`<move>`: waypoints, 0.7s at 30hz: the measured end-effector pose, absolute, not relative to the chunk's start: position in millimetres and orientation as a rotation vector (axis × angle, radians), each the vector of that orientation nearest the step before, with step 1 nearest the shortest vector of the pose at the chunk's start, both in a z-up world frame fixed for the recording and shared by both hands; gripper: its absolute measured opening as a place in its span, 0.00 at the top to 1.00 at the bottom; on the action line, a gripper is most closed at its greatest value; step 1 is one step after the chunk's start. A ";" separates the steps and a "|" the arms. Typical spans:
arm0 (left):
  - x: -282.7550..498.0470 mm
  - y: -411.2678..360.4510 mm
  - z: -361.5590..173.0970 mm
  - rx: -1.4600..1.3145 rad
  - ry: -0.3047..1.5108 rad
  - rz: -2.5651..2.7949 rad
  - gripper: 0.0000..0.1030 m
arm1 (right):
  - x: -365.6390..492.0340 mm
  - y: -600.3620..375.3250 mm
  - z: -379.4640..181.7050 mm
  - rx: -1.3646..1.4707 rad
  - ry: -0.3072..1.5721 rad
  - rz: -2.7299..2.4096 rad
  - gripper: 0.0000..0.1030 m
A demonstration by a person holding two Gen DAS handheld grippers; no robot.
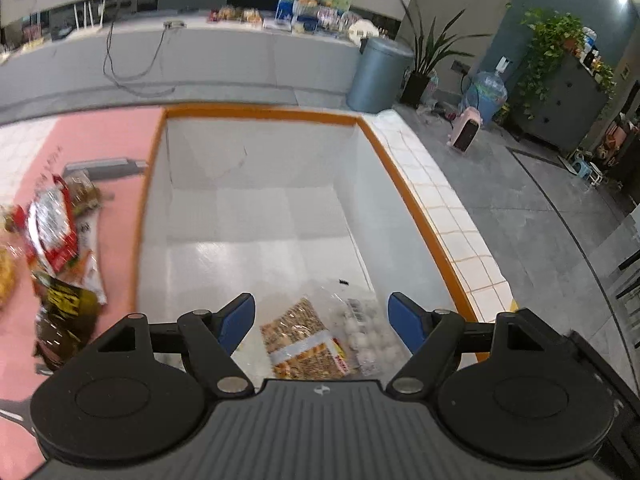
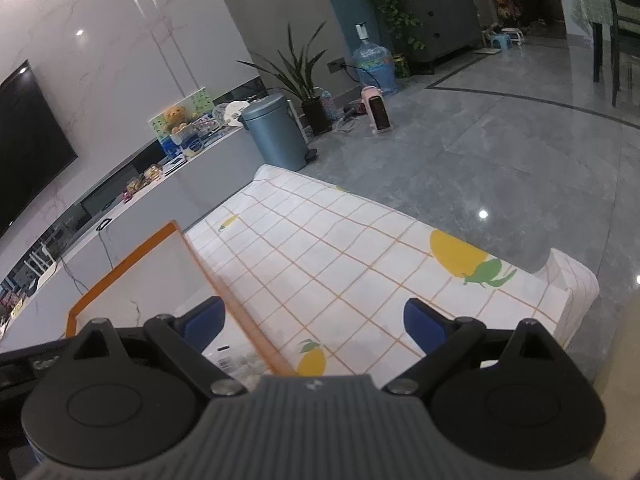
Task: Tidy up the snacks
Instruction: 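Open the left tool over the box and move both tools back to the snacks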
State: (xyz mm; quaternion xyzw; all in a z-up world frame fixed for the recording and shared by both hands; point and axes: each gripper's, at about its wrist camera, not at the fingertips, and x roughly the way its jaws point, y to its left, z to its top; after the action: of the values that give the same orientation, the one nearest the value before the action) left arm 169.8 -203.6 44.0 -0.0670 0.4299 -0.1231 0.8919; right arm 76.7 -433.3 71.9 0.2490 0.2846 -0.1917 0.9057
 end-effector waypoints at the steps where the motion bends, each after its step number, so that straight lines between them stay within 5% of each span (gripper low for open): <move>1: 166.4 -199.5 47.8 -0.138 0.875 -0.259 0.11 | 77.2 -430.7 72.3 0.508 0.586 -0.387 0.09; 5: 152.9 -179.4 63.3 -0.146 0.797 -0.299 0.03 | 79.7 -417.3 77.7 0.475 0.564 -0.324 0.09; 21: 103.4 -30.8 107.0 -0.219 0.713 -0.133 0.03 | 82.9 -333.5 103.7 0.478 0.496 0.080 0.09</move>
State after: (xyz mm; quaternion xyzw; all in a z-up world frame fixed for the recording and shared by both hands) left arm 103.4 -30.8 107.0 -0.1070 0.3482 -0.0648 0.9290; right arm 82.9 -333.5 103.7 0.2341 0.2429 0.0390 0.9406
